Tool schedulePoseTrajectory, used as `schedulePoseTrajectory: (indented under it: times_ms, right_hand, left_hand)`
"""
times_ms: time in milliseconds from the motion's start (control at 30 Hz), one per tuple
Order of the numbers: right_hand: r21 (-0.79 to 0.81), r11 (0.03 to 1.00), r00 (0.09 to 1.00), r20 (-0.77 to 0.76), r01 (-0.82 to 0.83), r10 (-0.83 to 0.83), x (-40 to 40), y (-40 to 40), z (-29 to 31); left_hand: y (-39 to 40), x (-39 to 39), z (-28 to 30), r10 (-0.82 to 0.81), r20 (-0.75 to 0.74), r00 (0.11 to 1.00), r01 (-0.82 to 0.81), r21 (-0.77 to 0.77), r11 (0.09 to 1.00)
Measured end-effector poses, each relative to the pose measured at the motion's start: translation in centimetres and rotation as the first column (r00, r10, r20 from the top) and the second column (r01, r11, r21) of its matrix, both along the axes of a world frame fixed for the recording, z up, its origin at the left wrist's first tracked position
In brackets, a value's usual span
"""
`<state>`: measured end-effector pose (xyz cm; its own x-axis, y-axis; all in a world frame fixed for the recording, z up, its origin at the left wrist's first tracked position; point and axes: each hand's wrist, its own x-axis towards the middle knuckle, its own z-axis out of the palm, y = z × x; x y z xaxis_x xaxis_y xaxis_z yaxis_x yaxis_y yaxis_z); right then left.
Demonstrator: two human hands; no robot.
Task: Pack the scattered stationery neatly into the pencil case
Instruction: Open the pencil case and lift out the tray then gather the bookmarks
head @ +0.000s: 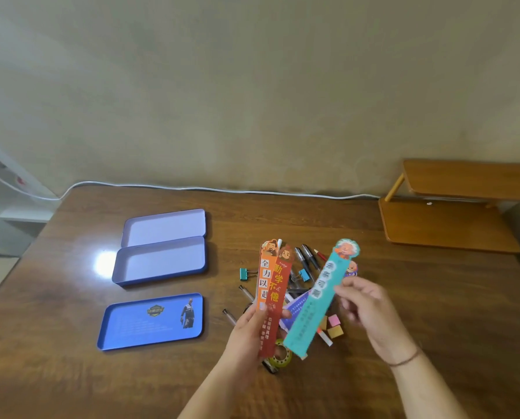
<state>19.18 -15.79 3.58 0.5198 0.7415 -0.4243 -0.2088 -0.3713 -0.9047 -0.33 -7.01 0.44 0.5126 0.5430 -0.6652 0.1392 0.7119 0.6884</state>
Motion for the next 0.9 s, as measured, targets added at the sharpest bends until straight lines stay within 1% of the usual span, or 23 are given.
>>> schedulePoseTrajectory:
  times_ms: [67, 100, 167, 233, 267, 333, 400, 433, 467, 533, 667, 833, 900]
  right_hand:
    - [-0.026, 0.993, 0.993, 0.031, -0.112, 0.112, -1.3, 1.1, -0.7]
    - [-0.037, 0.990, 0.990, 0.046, -0.135, 0.137, -1.9, 1.6, -1.4]
    - [-0.095, 0.986, 0.984, 0.102, -0.134, 0.143, -2.8, 2.2, -2.7]
    - [-0.185, 0.976, 0.973, 0.175, -0.117, 0.150, -3.3, 2.2, -3.7]
    - [-0.219, 0.971, 0.970, 0.197, -0.095, 0.139, -3.4, 2.1, -4.1]
    - [-0.286, 0.958, 0.971, 0.234, 0.011, 0.059, -3.0, 1.8, -4.9]
    - [-0.393, 0.909, 0.958, 0.285, 0.137, -0.021, -2.2, 1.7, -5.3]
    - [-0.441, 0.880, 0.953, 0.300, 0.173, -0.037, -2.0, 1.7, -5.5]
    - [-0.467, 0.862, 0.954, 0.292, 0.197, -0.060, -1.9, 1.7, -5.7]
    - [-0.464, 0.855, 0.961, 0.244, 0.233, -0.130, -1.9, 2.1, -6.1]
    - [-0.459, 0.852, 0.962, 0.214, 0.251, -0.168, -2.3, 2.5, -6.6]
    - [-0.395, 0.879, 0.962, 0.065, 0.268, -0.264, -2.1, 2.4, -6.7]
    - [-0.370, 0.889, 0.962, 0.067, 0.270, -0.264, -1.9, 1.9, -6.4]
  left_hand:
    - [-0.3, 0.1, -0.1, -0.040, 0.017, 0.999, 0.041, -0.032, 0.999]
    - [-0.5, 0.2, -0.1, -0.063, 0.040, 0.997, 0.063, -0.015, 0.998]
    - [-0.8, 0.1, 0.0, -0.107, 0.069, 0.992, 0.104, 0.040, 0.994]
    - [-0.8, -0.1, -0.2, -0.116, 0.055, 0.992, 0.112, 0.074, 0.991]
    - [-0.8, -0.2, -0.4, -0.105, 0.038, 0.994, 0.102, 0.083, 0.991]
    - [-0.7, -0.5, -0.7, -0.062, 0.017, 0.998, 0.060, 0.078, 0.995]
    - [-0.6, -0.8, -0.7, -0.017, 0.016, 1.000, 0.015, 0.072, 0.997]
    - [-0.7, -0.8, -0.8, 0.001, 0.013, 1.000, -0.001, 0.075, 0.997]
    - [-0.7, -0.9, -0.8, 0.017, 0.006, 1.000, -0.017, 0.076, 0.997]
    - [-0.7, -0.9, -0.9, 0.053, -0.008, 0.999, -0.052, 0.068, 0.996]
    - [-0.6, -0.9, -1.2, 0.093, -0.029, 0.995, -0.092, 0.050, 0.995]
    - [-0.7, -1.0, -1.4, 0.117, -0.040, 0.992, -0.115, 0.051, 0.992]
    - [-0.7, -0.9, -1.3, 0.131, -0.045, 0.990, -0.129, 0.045, 0.991]
